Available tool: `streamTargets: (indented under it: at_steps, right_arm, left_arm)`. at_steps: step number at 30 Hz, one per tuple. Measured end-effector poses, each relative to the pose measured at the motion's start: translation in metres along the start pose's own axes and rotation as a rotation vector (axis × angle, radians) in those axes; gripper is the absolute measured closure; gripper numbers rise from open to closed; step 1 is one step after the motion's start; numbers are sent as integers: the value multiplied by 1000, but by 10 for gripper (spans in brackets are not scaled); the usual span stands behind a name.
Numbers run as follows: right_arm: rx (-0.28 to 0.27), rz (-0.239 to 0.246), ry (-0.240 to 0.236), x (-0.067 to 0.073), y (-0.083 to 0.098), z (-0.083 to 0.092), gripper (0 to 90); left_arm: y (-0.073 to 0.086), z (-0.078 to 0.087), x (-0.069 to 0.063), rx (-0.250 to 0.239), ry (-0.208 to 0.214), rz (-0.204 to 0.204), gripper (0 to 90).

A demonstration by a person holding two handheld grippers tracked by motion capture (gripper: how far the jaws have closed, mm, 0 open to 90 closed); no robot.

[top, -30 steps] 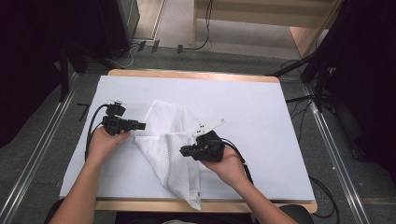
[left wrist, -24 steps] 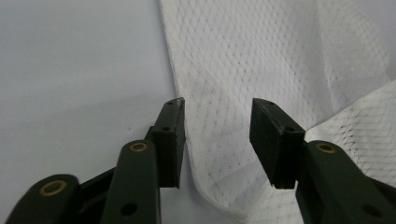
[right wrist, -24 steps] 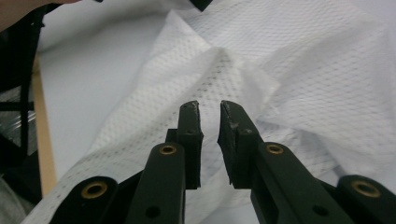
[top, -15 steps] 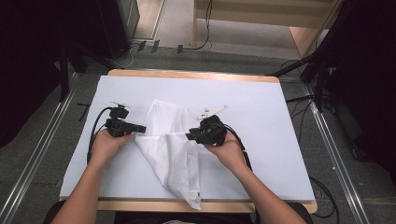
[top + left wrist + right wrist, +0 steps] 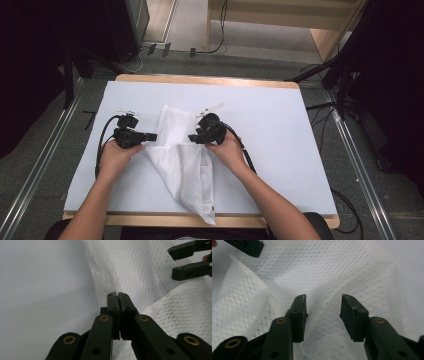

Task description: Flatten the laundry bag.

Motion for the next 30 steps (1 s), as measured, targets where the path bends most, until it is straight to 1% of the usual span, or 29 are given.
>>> streamTargets:
  at_steps: [1,2,3,4,5,6,7,8,9,10,11,12,14,16,17,18,19,20,21,22,23,24,25,26,27,28,29,30]
  right_arm:
    - [15,-1,-7,0,1,-3,621]
    - [27,-1,-9,0,2,-6,688]
    - [39,9,-10,0,3,-8,764]
    - [51,19,-9,0,4,-10,828]
    - [65,28,-6,-1,6,-10,877]
    - [65,28,-6,-1,6,-10,877]
    - [74,26,-20,-5,8,-6,900]
    - [70,19,-22,-8,8,-3,900]
    - [67,15,-21,-11,8,1,900]
    - [52,9,-26,-15,8,7,900]
    - [37,0,-42,-17,8,11,900]
    - [23,-14,-60,-19,7,16,900]
    - [-3,-11,-76,-22,7,26,900]
    - [-16,-5,-47,-25,7,33,900]
    - [-17,-10,-28,-27,8,37,900]
    - [-21,-3,-31,-29,9,39,900]
    - [-21,-3,-31,-29,9,39,900]
    - [-29,-13,-41,-31,9,41,900]
    - [-39,-30,-42,-35,10,43,900]
    - [-39,-30,-42,-35,10,43,900]
    - [-45,-36,-16,-39,10,44,859]
    - [-45,-36,-16,-39,10,44,859]
    - [-55,-36,-2,-41,10,45,780]
    - [-77,-63,-1,-47,10,46,705]
    - [-77,-63,-1,-47,10,46,705]
    - [-74,-85,-3,-52,14,48,695]
    - [-69,-83,22,-55,16,48,680]
    - [-72,-85,32,-59,18,49,650]
  left_arm:
    - [0,0,-1,-3,-1,-5,899]
    - [0,1,-2,-3,-3,-10,899]
    - [-1,1,-3,-4,1,-10,900]
    - [-1,2,-3,-4,-4,-14,900]
    - [-1,2,-3,-4,-4,-14,900]
    - [-1,3,-3,-8,-3,-13,900]
    - [0,6,-1,-8,-7,-12,900]
    - [-1,10,2,-21,-8,-3,900]
    - [-1,10,2,-21,-8,-3,900]
    - [-1,14,4,-39,19,10,900]
    - [-2,15,4,-46,30,13,900]
    - [-2,15,3,-47,36,10,900]
    - [-4,14,1,-43,32,-2,900]
    - [-5,13,0,-42,27,-6,900]
    - [-6,12,-1,-46,27,-5,900]
    - [-7,12,-1,-47,37,-9,900]
    - [-7,12,-1,-47,37,-9,900]
    - [-10,11,-2,-53,39,-12,900]
    - [-14,9,-4,-54,32,-23,900]
    - [-14,9,-4,-54,32,-23,900]
    - [-21,4,-3,-50,8,-37,900]
    - [-21,4,-3,-50,8,-37,900]
    - [-25,2,-2,-48,-7,-38,900]
    - [-28,-1,2,-48,0,-30,900]
    - [-28,-1,2,-48,0,-30,900]
    - [-29,-4,5,-41,-9,-21,900]
    - [-29,-8,8,-21,-30,-22,900]
    - [-29,-9,9,-19,-23,-19,900]
Point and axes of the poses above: each handheld gripper's, and its own axes: z roughly backward along the jaws, y roughly out of its underside, x roughly to its left, the point moved 7 cm from there along -z, roughly forward along the jaws, and after that the axes turned 9 degrees about x, right-handed, at the moved point
